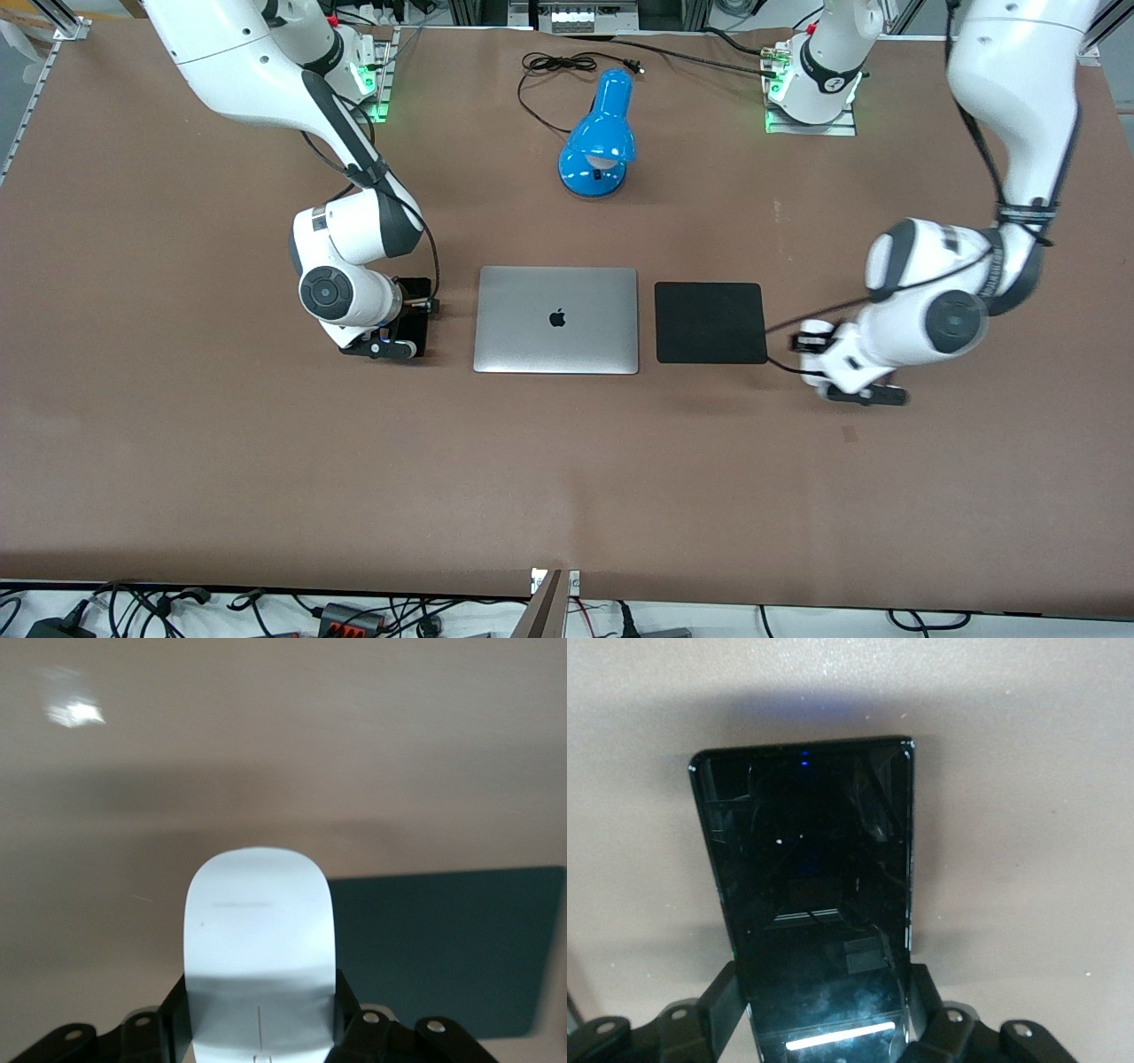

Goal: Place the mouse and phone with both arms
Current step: 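Carry the phone beside the laptop while the left gripper carries the mouse onto the pad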

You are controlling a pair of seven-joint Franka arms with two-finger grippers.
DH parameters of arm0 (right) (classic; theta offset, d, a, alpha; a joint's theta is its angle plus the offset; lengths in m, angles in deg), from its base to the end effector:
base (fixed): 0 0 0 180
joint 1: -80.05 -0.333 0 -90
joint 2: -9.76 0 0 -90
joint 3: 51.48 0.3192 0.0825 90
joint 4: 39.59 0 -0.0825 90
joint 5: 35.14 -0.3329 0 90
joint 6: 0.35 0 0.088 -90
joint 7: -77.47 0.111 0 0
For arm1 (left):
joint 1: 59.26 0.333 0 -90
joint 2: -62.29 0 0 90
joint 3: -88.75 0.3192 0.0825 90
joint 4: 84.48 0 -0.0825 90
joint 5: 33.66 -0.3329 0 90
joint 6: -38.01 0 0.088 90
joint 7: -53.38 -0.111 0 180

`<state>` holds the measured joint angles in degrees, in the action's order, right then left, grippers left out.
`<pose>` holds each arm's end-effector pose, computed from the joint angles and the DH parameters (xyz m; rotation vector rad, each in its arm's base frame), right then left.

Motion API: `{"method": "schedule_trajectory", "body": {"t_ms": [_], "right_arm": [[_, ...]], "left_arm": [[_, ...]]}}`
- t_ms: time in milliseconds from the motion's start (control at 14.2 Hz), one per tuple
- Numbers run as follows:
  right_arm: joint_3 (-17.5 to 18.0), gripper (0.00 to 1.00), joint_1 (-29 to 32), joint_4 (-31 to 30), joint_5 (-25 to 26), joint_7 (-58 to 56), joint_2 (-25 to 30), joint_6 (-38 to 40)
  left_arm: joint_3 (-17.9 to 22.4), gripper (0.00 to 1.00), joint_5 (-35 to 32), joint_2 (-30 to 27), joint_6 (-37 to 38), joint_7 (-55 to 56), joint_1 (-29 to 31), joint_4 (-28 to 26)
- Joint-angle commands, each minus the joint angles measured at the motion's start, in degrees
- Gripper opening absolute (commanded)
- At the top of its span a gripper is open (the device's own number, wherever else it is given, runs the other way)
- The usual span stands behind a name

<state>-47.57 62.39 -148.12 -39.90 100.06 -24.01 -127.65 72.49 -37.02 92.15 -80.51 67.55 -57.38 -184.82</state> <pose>0.5310 0.2110 0.2104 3.1014 -0.1294 -0.4357 0.5883 -0.1297 0.3008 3.0800 -0.0207 -0.3084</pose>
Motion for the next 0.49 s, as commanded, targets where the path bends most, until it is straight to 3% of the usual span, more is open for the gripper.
{"method": "schedule_trajectory", "body": {"t_ms": [0,352,423], "right_arm": [[0.0,0.12,-1.1,1.5,-0.9,1.7,-1.0,-0.1],[0.0,0.13,-3.0,1.4,-0.8,3.4,-0.9,-0.1],[0.0,0.43,-3.0,1.4,-0.8,3.5,-1.0,-0.1]], "left_arm": [[-0.4,0.34,-1.0,2.1,-3.3,6.3,-5.6,0.1],[-0.5,0.34,-1.4,3.4,-9.3,7.2,-5.6,-4.1],[-0.4,0.34,-1.4,3.6,-9.5,7.2,-5.6,-4.2]]}}
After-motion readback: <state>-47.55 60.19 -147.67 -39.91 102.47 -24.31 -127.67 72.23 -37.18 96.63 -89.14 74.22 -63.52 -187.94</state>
